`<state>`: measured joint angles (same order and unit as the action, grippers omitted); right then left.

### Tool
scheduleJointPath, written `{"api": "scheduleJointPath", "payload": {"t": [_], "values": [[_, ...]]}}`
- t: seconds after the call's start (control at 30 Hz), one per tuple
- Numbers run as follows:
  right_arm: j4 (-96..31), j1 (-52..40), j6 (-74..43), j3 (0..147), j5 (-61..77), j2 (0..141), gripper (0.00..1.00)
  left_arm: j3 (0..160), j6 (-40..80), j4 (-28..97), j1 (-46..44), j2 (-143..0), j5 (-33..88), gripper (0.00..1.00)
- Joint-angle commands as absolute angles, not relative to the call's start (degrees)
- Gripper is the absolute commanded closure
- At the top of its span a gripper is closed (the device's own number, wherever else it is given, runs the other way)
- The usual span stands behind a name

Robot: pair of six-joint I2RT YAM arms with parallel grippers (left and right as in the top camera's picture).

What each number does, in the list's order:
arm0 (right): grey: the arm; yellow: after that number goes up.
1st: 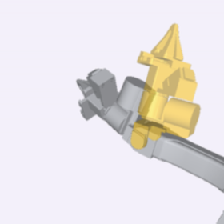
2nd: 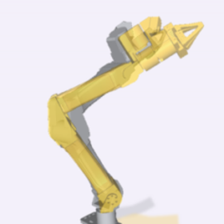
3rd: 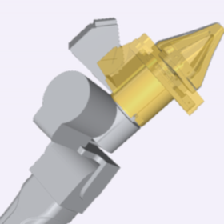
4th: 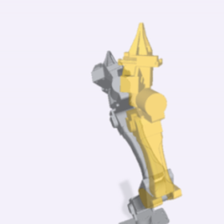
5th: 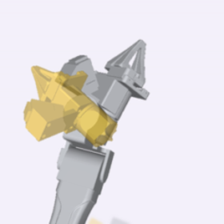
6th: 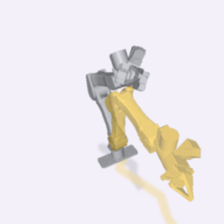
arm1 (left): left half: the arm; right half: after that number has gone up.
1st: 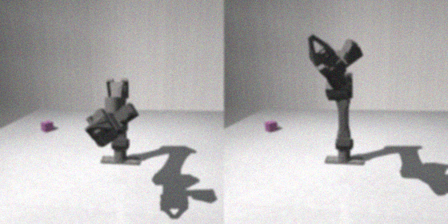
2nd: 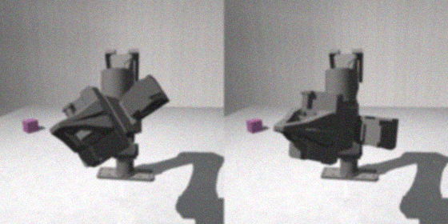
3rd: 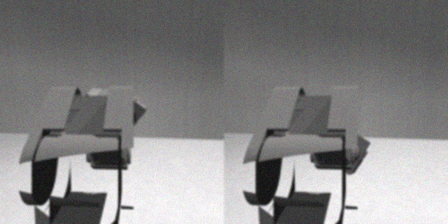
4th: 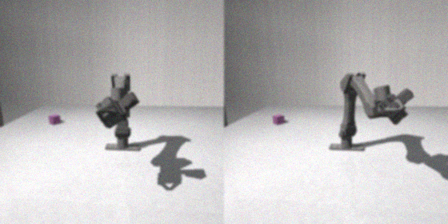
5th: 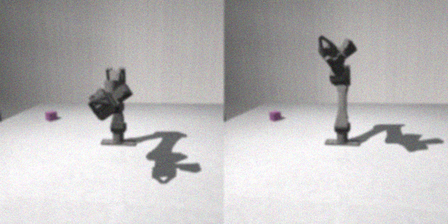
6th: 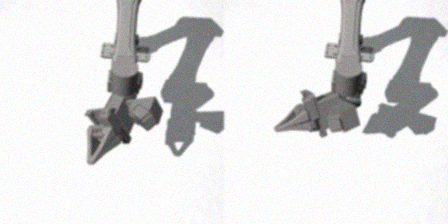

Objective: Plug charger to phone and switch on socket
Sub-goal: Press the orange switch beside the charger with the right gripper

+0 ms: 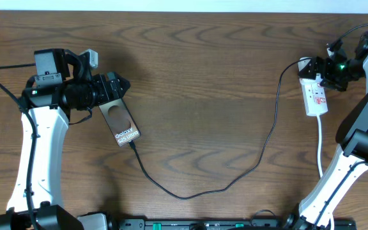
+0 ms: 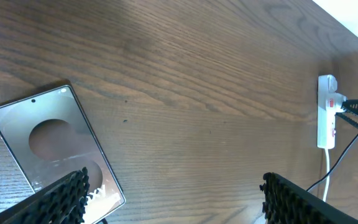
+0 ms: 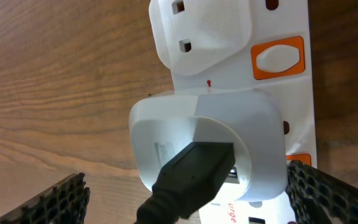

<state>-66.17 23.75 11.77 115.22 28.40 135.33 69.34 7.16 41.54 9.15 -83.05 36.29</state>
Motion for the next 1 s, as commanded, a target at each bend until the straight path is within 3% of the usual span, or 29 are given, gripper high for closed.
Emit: {"api": "scheduleJointPath", "payload": {"t": [0.0, 0.63, 0.97], "values": [[-66.19, 22.44, 10.7, 112.53, 31.2, 136.16, 0.01, 69.43, 6.0, 41.54, 9.02, -82.35, 36.4, 0.13], [-68.34, 21.96, 8.6, 112.31, 37.6, 136.16, 0.01, 69.43, 5.37, 42.04, 9.02, -82.35, 36.4, 0.13], [-69.97, 23.68, -1.34, 112.64, 22.09, 135.96, 0.01, 69.43, 4.75, 42.65, 9.02, -82.35, 35.16, 0.13]]}}
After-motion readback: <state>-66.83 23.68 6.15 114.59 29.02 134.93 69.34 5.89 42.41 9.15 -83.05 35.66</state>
